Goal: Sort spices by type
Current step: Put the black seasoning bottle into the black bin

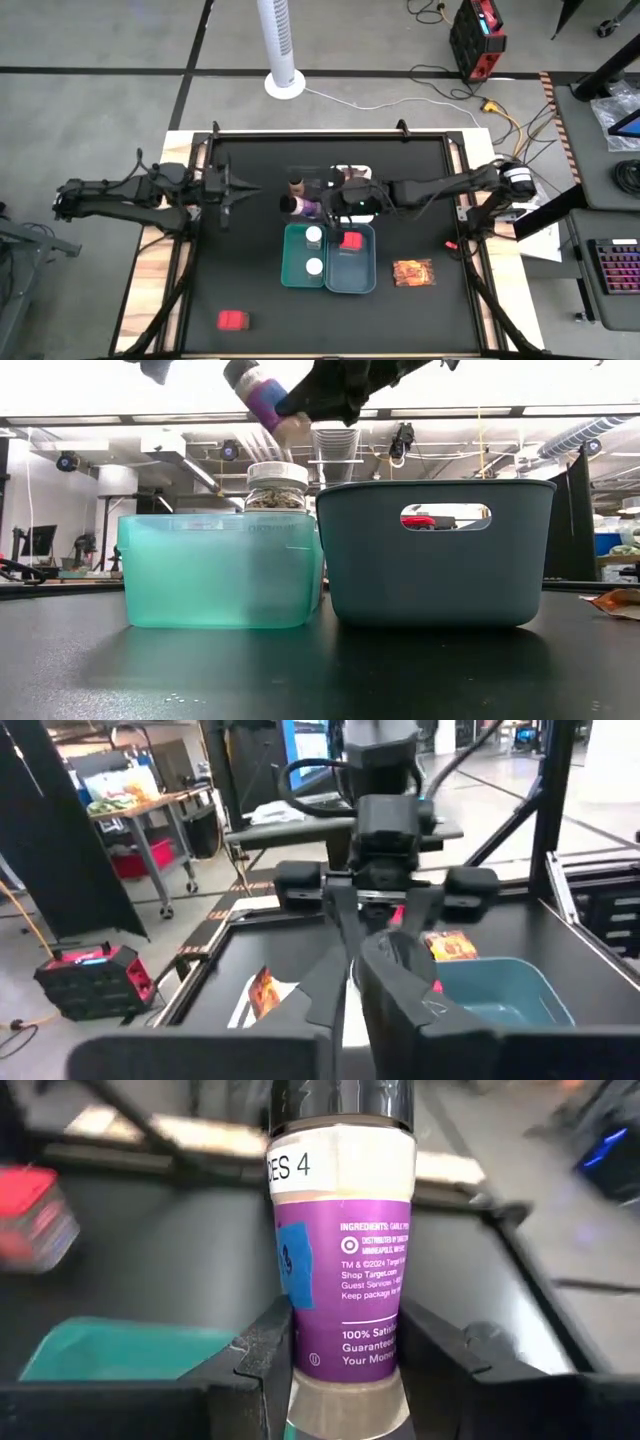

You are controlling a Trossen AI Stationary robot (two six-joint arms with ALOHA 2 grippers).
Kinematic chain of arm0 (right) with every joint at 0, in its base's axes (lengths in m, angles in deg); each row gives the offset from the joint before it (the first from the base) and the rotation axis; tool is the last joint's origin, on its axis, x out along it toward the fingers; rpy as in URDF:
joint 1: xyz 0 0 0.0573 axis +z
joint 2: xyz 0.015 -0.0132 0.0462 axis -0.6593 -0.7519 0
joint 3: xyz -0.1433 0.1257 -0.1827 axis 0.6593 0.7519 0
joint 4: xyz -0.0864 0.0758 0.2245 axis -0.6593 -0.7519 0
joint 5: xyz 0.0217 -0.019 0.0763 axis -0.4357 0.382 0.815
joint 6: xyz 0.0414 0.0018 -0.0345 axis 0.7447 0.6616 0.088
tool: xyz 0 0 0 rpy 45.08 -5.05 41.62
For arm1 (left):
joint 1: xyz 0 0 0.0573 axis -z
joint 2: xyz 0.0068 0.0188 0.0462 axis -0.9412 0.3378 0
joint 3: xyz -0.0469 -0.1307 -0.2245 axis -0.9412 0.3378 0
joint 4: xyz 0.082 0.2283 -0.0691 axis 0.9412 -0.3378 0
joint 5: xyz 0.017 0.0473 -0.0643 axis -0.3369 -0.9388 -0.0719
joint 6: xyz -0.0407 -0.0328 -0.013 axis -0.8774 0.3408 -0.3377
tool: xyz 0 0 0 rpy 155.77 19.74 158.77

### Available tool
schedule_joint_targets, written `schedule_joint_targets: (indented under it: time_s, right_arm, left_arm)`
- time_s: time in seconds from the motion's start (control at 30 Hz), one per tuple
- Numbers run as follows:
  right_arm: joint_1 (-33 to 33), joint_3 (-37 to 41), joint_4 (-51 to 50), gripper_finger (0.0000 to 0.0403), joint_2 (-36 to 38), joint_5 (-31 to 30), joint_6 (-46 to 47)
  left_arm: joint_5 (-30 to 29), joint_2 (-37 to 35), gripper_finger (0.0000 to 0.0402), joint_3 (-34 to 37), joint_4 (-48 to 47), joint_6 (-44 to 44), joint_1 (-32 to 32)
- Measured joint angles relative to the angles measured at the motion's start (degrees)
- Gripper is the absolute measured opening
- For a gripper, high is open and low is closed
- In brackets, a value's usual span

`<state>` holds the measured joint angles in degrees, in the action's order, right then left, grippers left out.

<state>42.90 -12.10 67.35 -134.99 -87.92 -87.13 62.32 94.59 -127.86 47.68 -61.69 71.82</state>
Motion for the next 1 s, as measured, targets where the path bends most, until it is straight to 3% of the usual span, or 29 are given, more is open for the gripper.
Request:
schedule_joint_targets:
  time_s: [0.13, 0.3, 0.47, 0.6, 0.77, 1.0]
  right_arm:
    - [1.0, 2.8, 6.3, 0.0136, 0.1, -5.5, -1.7]
    - [2.0, 5.9, 14.9, 0.0136, 0.1, -8.5, -3.2]
    - [1.8, 9.2, 22.4, 0.0136, 0.1, -9.1, -3.6]
    - [1.9, 10.7, 24.4, 0.0136, 0.1, -9.8, -3.6]
    - [1.9, 10.7, 25.0, 0.0136, 0.1, -9.9, -3.6]
    - [1.9, 10.7, 24.9, 0.0136, 0.1, -9.9, -3.2]
  left_arm:
    - [1.3, 3.3, 0.0065, 0.0, 3.2, 1.1, -0.1]
    - [7.4, 6.8, 0.0159, 0.0, 4.4, 2.1, 0.0]
    - [-0.5, 9.0, 0.0265, 0.0, 7.2, 4.8, 0.0]
    - [-0.2, 10.4, 0.0327, 0.0, 7.6, 6.3, -0.1]
    - [-0.2, 13.4, 0.0354, 0.0, 10.2, 6.3, -0.1]
    - [-0.6, 17.9, 0.0342, 0.0, 16.6, 6.3, -0.6]
